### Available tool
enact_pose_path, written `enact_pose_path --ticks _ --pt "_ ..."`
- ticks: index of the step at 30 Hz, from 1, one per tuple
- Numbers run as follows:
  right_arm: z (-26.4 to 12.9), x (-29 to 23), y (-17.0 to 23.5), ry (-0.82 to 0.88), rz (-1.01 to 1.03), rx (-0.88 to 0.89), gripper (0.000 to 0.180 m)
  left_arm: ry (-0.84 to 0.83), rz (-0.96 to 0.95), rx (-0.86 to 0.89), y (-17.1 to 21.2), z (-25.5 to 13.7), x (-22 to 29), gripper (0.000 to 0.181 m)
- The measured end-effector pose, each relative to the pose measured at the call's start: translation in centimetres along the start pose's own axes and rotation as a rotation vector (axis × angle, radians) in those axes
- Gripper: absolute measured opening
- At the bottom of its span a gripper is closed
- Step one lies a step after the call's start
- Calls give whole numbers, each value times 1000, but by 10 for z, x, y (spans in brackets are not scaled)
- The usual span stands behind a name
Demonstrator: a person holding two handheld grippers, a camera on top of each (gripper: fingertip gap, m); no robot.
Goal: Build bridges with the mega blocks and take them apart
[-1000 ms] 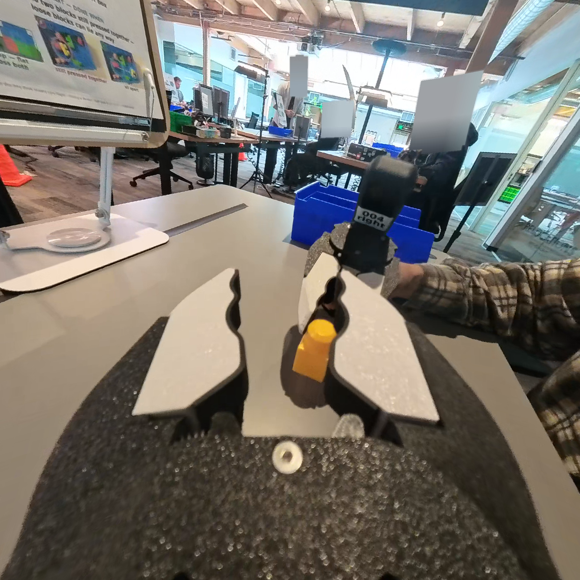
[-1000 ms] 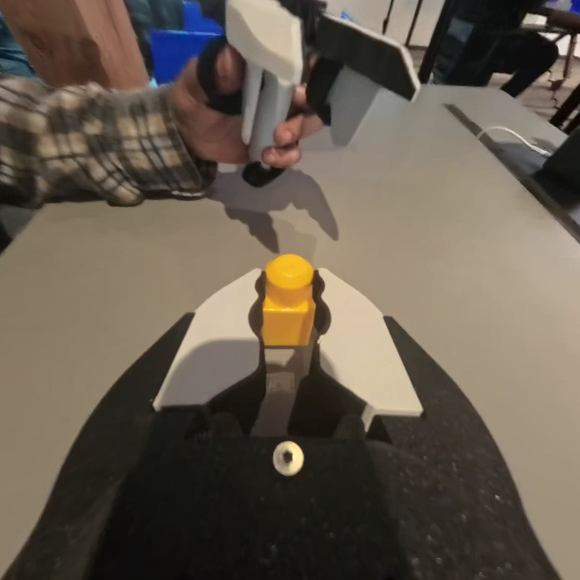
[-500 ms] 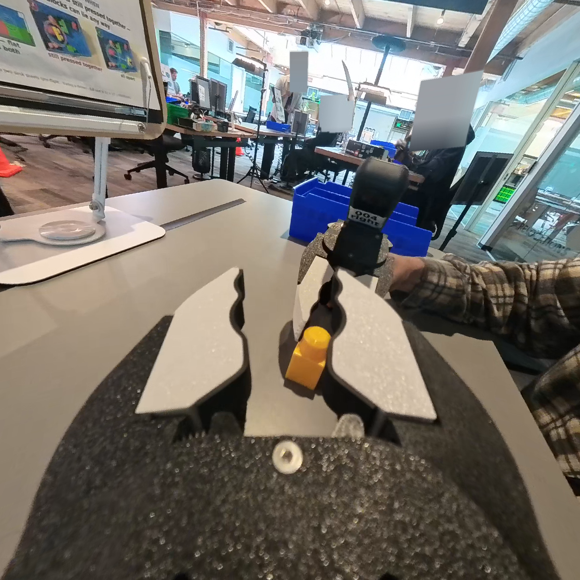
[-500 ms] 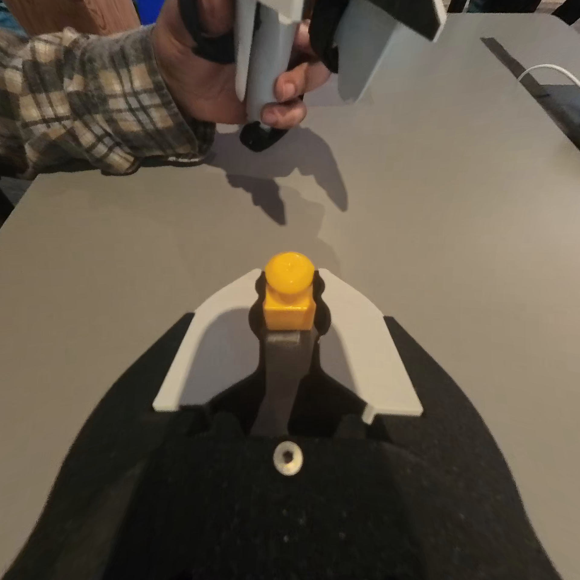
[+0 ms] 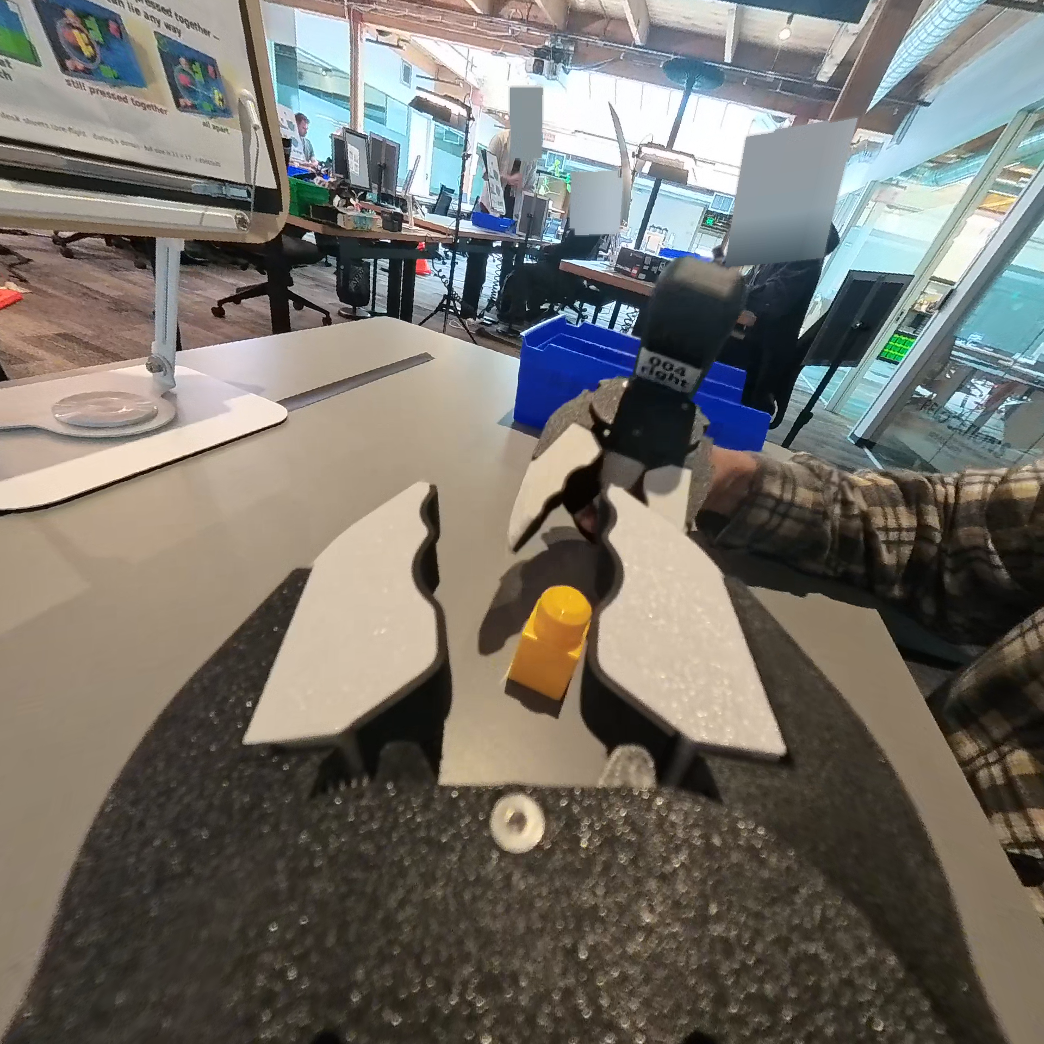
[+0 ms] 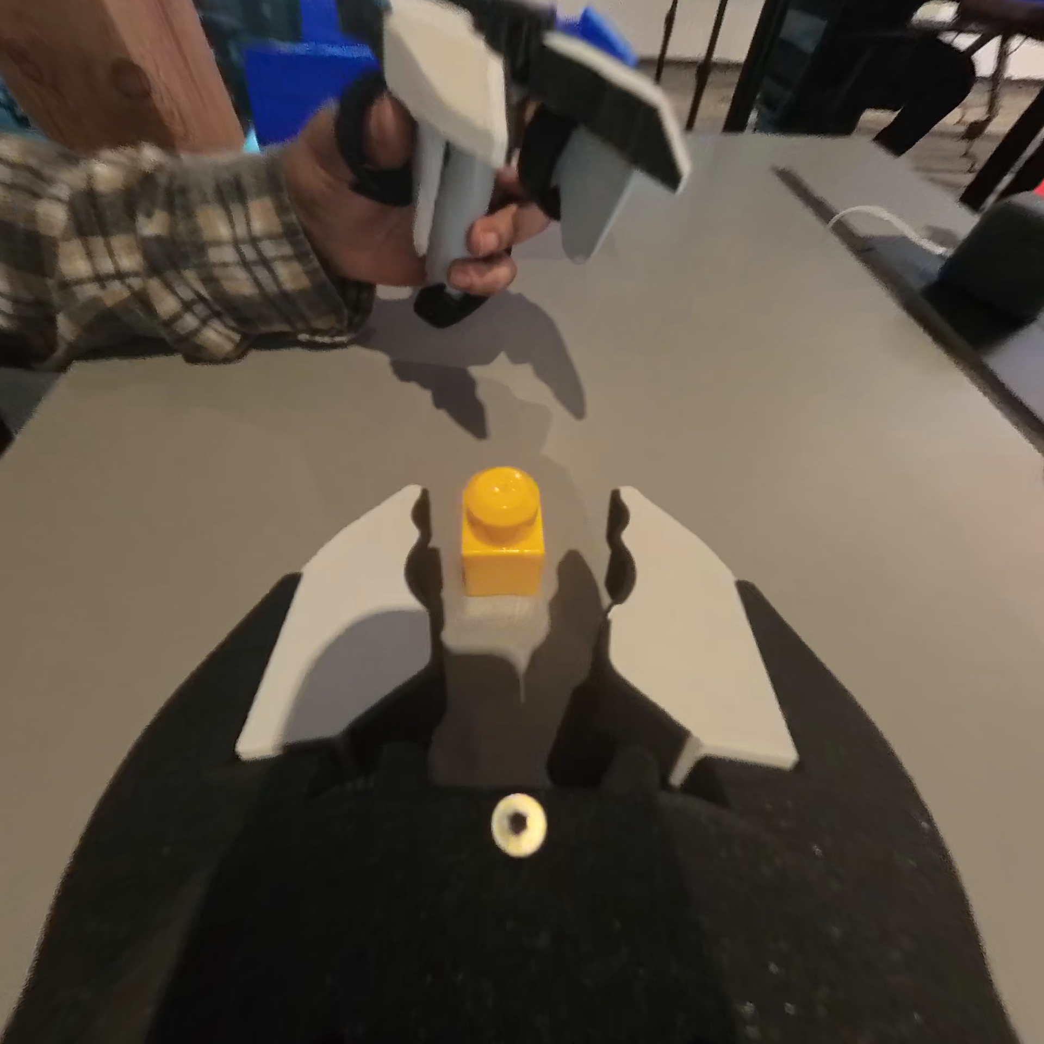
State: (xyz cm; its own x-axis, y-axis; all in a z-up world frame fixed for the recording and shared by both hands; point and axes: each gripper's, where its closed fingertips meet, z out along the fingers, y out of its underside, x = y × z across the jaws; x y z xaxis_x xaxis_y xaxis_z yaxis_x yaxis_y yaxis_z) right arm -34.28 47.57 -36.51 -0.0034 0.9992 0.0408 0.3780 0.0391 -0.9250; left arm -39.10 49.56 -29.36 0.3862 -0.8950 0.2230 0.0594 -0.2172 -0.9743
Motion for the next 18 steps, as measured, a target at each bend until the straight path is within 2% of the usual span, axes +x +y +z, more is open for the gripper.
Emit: enact_pose_path --ticks 4,9,11,14,18 --pt "-43 -6 -16 69 34 125 73 -10 4 7 -2 -2 -2 55" --pt "-92 -13 -13 220 8 264 78 -21 15 -8 2 0 -3 56" --pt "-99 -15 -12 232 41 278 89 -50 46 -35 3 0 -3 56" --pt "-101 -16 -20 218 79 327 89 -85 74 -29 -15 -13 13 58" --pt "-100 -23 -29 195 117 364 90 -199 147 -104 -42 -65 39 58"
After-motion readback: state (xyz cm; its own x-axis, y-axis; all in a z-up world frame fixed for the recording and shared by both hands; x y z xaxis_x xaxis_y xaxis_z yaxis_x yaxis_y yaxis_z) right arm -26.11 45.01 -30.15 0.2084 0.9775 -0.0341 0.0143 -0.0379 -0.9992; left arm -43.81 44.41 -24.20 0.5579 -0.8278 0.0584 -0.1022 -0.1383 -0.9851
